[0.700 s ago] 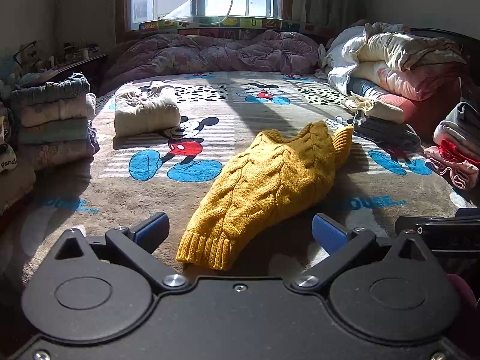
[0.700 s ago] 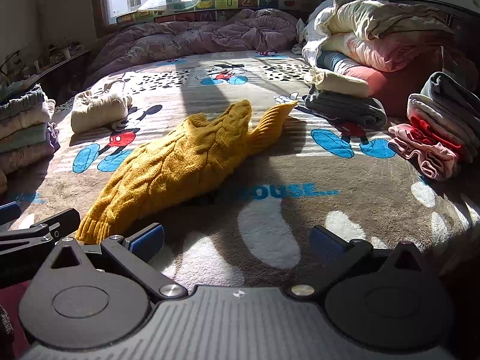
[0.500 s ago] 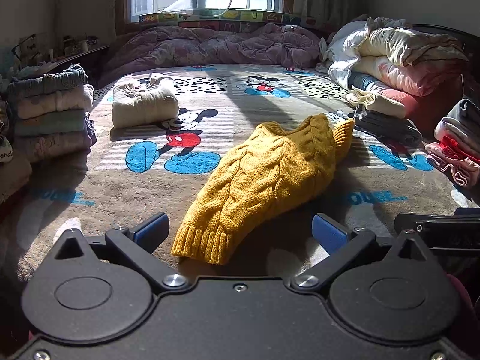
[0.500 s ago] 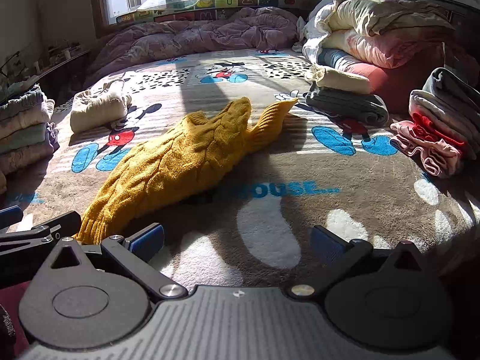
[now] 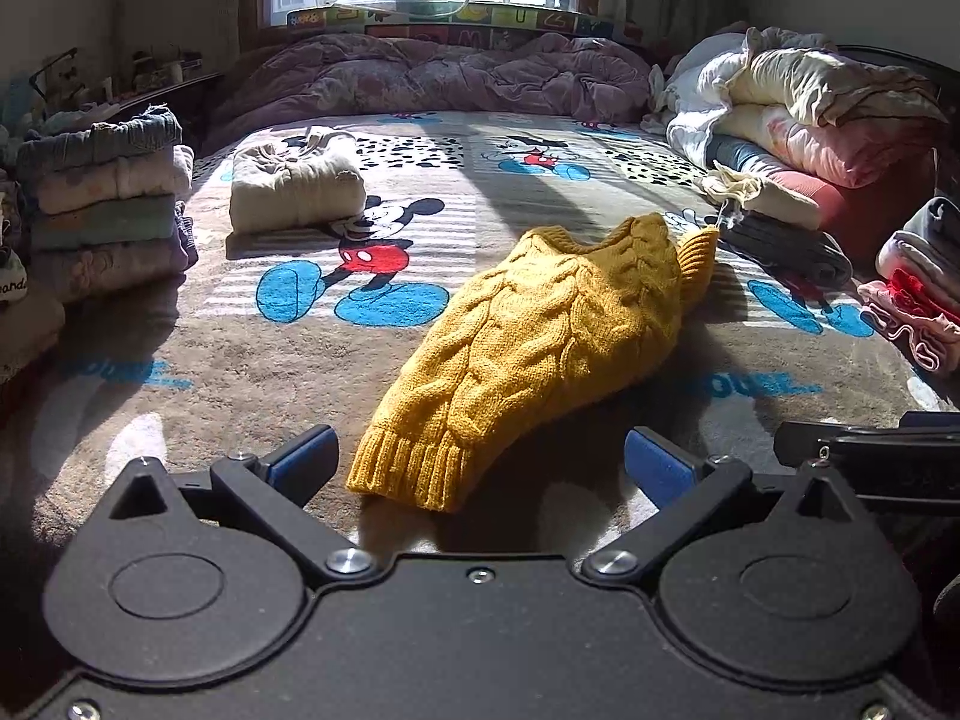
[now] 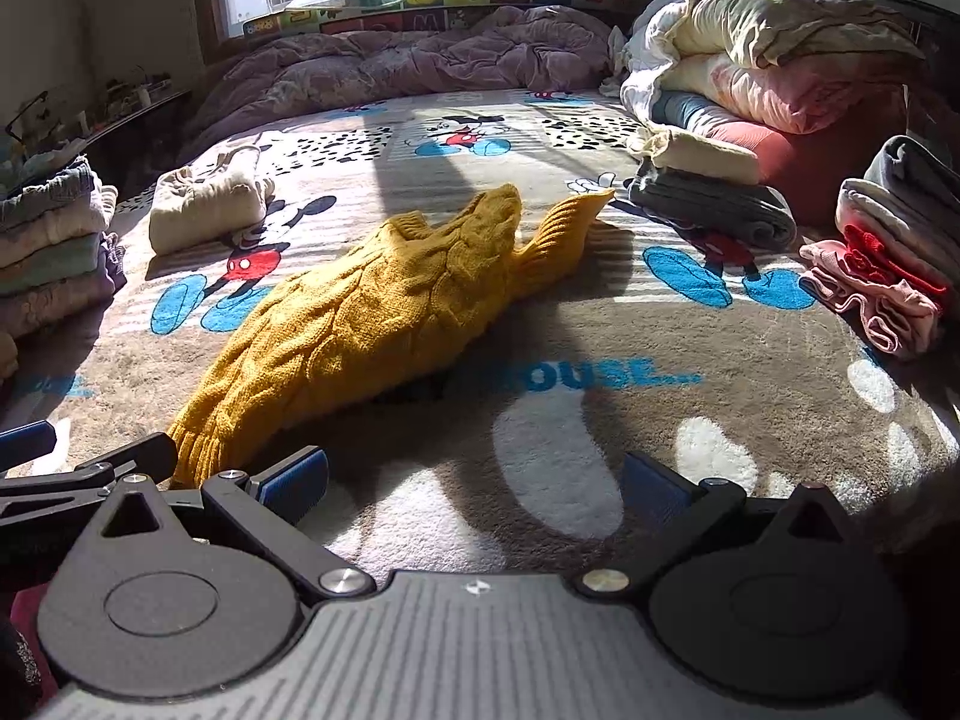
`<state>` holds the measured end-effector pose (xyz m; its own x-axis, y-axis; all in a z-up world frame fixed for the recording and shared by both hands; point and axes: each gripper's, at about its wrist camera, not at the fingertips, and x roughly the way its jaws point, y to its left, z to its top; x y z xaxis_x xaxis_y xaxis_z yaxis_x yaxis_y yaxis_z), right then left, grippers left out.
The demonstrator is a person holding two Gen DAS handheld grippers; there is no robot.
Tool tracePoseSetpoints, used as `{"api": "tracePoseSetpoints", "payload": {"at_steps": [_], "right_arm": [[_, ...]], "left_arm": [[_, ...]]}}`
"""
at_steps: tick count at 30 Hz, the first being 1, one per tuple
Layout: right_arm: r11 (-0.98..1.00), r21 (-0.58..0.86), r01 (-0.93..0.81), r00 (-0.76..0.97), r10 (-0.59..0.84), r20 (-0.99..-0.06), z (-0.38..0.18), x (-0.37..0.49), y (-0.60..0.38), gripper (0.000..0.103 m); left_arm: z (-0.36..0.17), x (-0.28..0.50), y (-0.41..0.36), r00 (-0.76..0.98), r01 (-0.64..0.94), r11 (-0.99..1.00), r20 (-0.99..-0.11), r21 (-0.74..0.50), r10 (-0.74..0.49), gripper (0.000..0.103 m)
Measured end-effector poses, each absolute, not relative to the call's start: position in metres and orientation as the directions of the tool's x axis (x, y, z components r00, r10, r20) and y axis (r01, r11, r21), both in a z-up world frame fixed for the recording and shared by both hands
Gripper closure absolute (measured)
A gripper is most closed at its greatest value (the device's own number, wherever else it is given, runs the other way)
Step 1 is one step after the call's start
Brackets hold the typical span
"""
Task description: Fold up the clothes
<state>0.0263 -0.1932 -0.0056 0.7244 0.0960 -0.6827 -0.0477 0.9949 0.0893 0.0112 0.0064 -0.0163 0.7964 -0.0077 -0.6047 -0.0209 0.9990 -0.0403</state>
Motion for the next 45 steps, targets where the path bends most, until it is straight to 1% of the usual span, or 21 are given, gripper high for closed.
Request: {"api": "tracePoseSetpoints", "payload": {"at_steps": [28, 45], "right_arm": [[0.996, 0.064, -0.055, 0.717, 0.084, -0.692, -0.0078, 0.0224, -0.1841, 0.001], [0.995, 0.087, -0.053, 0.716, 0.099, -0.691, -0.0075, 0.0221, -0.1906, 0.001]], "left_arm": [[-0.0150, 0.0068, 0.0110, 0.803, -0.016, 0.997, -0.596, -0.073, -0.031, 0.000], [-0.0134, 0.0072, 0.0060, 0.807, -0.018, 0.998, -0.590, -0.056, -0.019, 0.000]]}}
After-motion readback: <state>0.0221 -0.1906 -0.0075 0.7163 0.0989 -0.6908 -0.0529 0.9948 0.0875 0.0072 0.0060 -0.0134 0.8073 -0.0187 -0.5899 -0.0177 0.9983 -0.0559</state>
